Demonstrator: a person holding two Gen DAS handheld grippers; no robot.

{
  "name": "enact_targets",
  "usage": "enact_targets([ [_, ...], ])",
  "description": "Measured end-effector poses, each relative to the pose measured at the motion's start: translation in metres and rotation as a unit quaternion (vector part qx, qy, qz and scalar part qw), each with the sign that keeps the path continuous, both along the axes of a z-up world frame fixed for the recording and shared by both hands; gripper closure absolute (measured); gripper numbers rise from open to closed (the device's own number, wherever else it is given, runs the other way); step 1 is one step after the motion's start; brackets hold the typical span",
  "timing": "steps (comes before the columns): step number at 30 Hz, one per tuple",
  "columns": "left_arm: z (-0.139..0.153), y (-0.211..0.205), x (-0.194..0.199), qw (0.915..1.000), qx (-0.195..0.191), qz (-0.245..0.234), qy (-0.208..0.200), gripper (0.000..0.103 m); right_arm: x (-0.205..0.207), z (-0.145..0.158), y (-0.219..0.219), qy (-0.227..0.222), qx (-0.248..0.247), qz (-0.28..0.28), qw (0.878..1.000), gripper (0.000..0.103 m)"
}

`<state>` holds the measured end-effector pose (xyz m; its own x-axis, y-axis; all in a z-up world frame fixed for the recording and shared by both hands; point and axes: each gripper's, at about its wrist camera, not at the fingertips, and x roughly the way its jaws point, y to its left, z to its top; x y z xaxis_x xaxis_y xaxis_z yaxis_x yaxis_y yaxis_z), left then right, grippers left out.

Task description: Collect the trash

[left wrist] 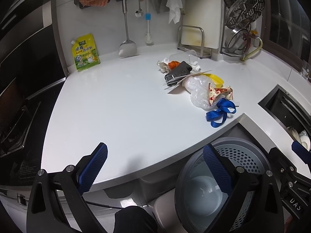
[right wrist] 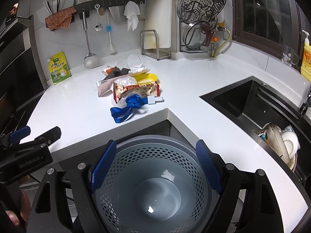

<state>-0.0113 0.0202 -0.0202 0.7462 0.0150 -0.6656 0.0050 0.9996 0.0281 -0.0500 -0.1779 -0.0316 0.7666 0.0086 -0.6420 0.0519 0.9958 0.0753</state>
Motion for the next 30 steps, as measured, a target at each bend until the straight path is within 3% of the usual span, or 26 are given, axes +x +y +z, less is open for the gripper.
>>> enact_targets([
  [6, -0.004, 0.012, 0.014, 0.9998, -0.017, 0.013, -0.003, 0.006, 0.022, -0.006, -0.001, 0.001, 0.006, 0.020, 1.000, 0.023],
  [19, -0.010, 0.014, 0.032, 0.9998, 0.006, 0.018, -0.007, 0.006, 0.107, -0.022, 0.018, 0.024, 0.016, 0.059, 0.998, 0.023],
  [30, -0.012, 0.013, 0.035, 0.9999, 0.006, 0.014, -0.003, 0.006, 0.148, -0.032, 0.027, 0.036, 0.003, 0.058, 0.998, 0.024],
])
